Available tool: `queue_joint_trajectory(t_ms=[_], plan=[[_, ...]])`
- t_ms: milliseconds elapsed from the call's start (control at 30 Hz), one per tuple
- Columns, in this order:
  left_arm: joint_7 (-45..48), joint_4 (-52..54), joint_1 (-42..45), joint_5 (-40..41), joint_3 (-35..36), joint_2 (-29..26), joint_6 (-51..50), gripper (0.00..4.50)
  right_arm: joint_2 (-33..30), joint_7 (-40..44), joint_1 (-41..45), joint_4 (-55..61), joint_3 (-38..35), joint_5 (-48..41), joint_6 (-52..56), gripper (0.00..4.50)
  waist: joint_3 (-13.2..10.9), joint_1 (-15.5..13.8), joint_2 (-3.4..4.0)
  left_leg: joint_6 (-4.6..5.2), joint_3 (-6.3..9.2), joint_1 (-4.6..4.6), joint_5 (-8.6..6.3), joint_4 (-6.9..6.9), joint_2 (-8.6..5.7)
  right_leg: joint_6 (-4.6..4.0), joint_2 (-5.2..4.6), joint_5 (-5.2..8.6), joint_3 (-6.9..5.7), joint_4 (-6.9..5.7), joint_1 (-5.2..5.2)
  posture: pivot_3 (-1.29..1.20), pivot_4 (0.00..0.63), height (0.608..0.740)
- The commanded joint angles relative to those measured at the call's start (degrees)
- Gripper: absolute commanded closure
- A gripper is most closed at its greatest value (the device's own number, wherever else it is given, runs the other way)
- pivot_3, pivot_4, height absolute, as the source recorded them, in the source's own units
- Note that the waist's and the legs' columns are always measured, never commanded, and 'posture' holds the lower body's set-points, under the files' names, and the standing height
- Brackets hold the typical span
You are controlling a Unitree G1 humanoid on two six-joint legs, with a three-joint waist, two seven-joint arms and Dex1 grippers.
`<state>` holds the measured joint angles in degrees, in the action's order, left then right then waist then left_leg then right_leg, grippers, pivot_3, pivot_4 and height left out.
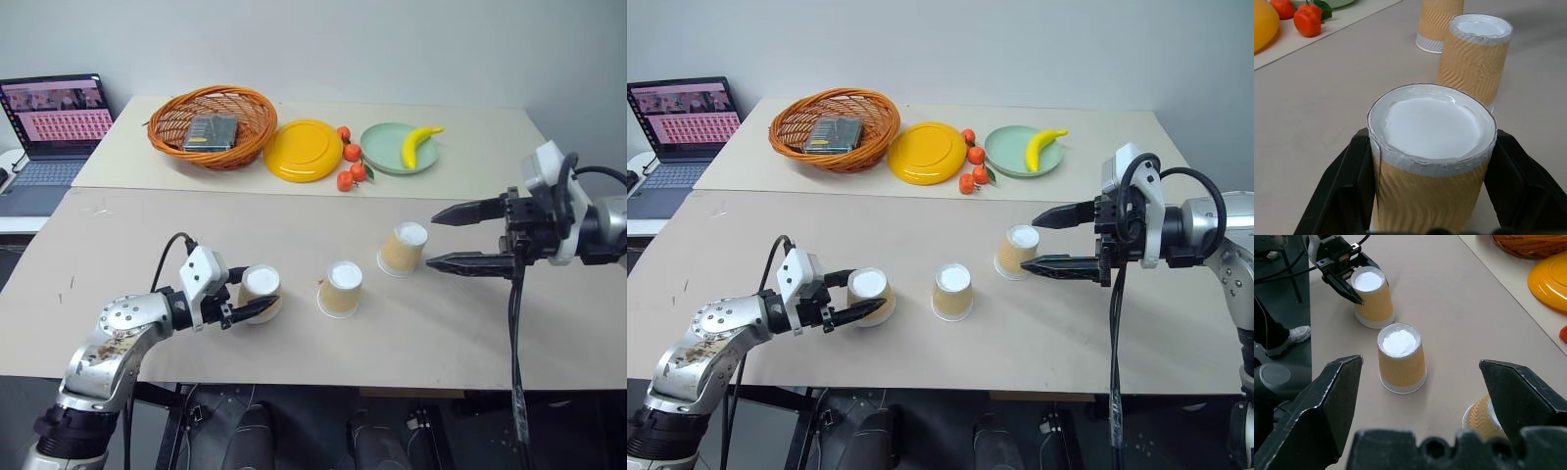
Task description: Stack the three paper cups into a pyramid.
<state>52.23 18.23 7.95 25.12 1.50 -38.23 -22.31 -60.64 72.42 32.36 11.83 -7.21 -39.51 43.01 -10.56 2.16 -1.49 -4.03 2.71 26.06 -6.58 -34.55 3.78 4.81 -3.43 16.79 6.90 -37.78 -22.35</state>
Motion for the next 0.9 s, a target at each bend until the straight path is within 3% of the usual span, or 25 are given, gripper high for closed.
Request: queue_joint_trajectory(t_ms=[33,167,867,900], plan=[[0.2,-0.7,2.3,-0.7,-2.0,2.4,2.7,1.85,-1.7,0.1,-0.7,1.2,-3.1,-0.6,-0.3,0.0,0.0,-0.1,0.0,0.0,0.0,0.0,0.0,0.01,0.0,0.0,0.0,0.0,-0.01,0.0,0.0,0.0,0.15,0.732],[0.1,-3.6,4.2,-2.4,-5.5,6.4,4.6,1.85,-4.1,0.2,-1.2,2.1,-4.7,-1.3,1.0,0.0,0.0,-0.3,0.01,0.0,0.0,0.01,0.0,-0.04,-0.04,0.01,-0.01,0.0,0.01,0.0,0.02,0.0,0.15,0.732],[0.5,-11.7,7.4,-6.6,-10.2,13.4,10.9,1.85,-10.3,-1.3,-1.4,5.7,-8.7,-5.2,7.2,0.0,0.0,-0.4,0.08,0.0,0.01,0.0,0.0,-0.1,-0.02,0.03,0.01,-0.01,0.0,-0.02,0.07,0.0,0.15,0.732],[0.5,-11.8,7.3,-6.7,-10.3,13.6,11.1,1.42,-10.5,-1.5,-1.3,5.9,-8.8,-5.4,7.5,0.0,0.0,-0.4,0.08,0.0,0.01,0.0,0.0,-0.1,-0.02,0.03,0.01,-0.01,0.0,-0.02,0.07,0.0,0.15,0.732]])
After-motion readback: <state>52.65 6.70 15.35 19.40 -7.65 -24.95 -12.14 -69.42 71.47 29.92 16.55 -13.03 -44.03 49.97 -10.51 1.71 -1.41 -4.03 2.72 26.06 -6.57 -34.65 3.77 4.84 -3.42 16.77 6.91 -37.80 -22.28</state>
